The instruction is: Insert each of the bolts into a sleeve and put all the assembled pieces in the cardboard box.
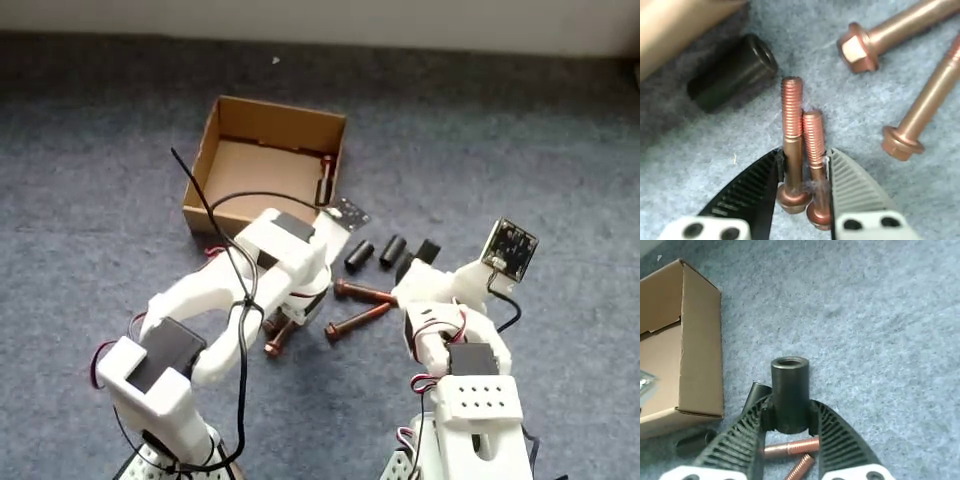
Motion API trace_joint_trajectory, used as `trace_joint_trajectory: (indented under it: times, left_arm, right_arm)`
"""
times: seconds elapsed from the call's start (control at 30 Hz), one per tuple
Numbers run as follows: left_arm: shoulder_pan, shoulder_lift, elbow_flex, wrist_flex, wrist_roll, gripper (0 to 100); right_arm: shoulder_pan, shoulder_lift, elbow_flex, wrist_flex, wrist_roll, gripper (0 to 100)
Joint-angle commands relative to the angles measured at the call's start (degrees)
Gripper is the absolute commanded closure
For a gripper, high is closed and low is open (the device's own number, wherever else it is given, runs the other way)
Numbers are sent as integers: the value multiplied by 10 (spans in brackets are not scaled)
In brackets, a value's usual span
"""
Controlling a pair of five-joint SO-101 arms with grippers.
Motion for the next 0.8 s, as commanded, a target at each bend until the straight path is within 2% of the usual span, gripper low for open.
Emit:
trace_joint_trajectory:
  times: [0.0, 0.13, 0.27, 0.43, 0.5, 0.57, 0.63, 0.77]
  left_arm:
    - [-4, -72, 31, -7, 10, 995]
    - [-8, -188, 95, -10, 20, 995]
    - [-20, -282, 141, -10, 104, 995]
    - [-64, -320, 160, -20, 122, 993]
    - [-68, -320, 159, -22, 117, 992]
    - [-62, -320, 156, -22, 62, 981]
    - [-46, -318, 156, -22, 7, 931]
    - [-44, -280, 151, -32, -4, 825]
  right_arm:
    - [7, -15, -4, -11, -6, 994]
    - [7, -15, -4, -11, -6, 994]
    - [7, -15, -4, -11, -6, 994]
    - [7, -15, -4, -11, -6, 994]
    - [7, -15, -4, -11, -6, 994]
    - [7, -15, -4, -11, -6, 994]
    - [7, -15, -4, -11, -6, 994]
    - [7, -15, -4, -11, -6, 994]
